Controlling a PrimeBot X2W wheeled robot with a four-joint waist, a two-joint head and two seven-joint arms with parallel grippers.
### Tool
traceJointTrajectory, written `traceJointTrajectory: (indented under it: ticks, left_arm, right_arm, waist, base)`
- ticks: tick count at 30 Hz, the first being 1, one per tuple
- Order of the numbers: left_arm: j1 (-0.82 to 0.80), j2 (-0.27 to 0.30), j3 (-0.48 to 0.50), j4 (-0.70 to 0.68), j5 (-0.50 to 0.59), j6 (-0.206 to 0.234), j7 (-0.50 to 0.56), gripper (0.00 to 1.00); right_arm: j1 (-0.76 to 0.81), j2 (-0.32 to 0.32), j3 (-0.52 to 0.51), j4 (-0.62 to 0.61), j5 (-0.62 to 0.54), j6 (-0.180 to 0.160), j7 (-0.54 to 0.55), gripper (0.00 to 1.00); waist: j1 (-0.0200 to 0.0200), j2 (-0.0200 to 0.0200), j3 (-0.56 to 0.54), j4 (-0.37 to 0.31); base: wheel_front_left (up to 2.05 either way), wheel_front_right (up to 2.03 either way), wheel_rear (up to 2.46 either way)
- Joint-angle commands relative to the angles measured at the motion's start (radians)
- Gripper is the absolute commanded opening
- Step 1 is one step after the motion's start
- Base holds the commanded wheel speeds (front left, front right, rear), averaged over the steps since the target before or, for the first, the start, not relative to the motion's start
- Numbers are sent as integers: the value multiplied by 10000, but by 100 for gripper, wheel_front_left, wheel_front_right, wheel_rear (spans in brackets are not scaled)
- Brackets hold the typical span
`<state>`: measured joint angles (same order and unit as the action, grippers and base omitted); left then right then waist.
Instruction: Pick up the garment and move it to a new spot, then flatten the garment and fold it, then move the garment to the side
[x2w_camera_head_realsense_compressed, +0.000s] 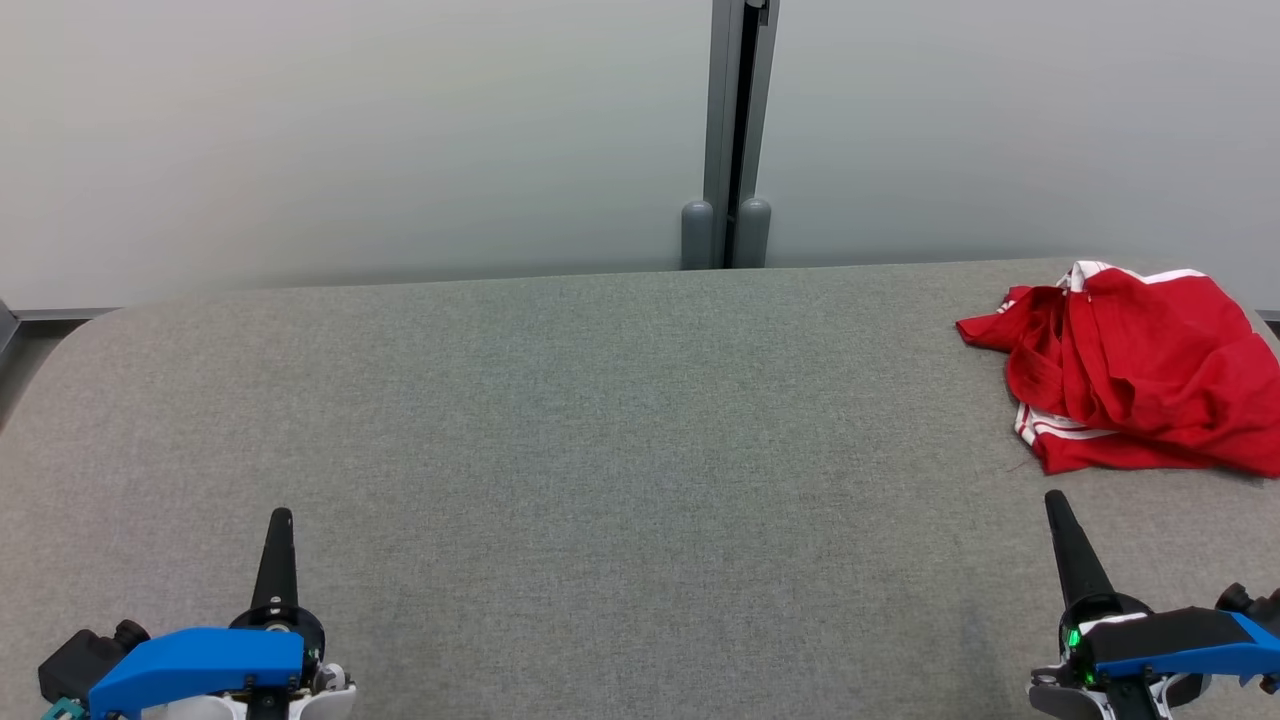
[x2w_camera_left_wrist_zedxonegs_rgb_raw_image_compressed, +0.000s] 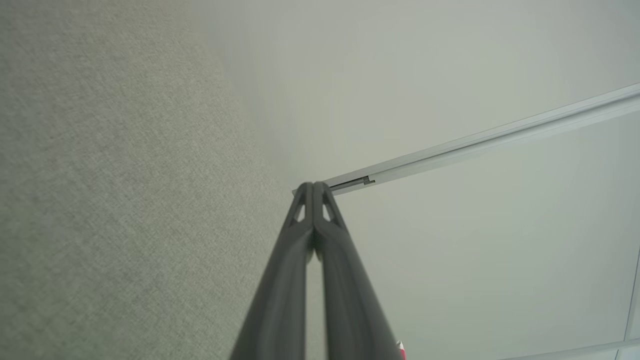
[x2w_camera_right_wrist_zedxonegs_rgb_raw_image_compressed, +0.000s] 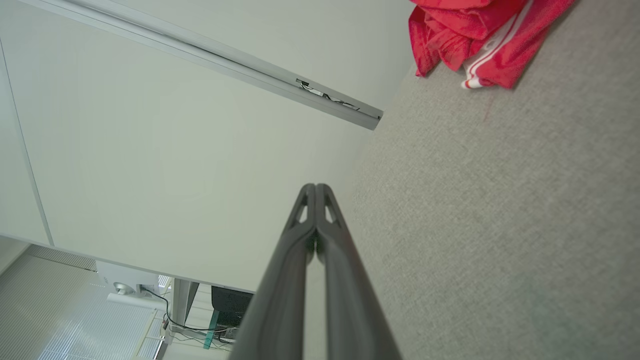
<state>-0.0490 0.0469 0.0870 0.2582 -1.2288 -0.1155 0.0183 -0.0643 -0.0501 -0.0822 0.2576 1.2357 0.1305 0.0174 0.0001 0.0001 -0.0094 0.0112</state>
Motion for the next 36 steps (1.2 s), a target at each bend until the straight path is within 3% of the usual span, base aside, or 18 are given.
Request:
traceJointTrajectory:
  ticks: [1,36]
  left_arm:
    - [-264,43,65,-101,-261,-87,76,0]
    - [-593,48,242,-141,-3137,-170,801,0]
  right_arm:
    - [-210,-12,-53,-107,268,3,96,0]
    - [-438,-5,-285,-140,3081,5,819,0]
  waist:
    - [-1,-1,4,-3]
    - [-1,-1,96,-86]
  base:
    - [0,0,0]
    - [0,0,0]
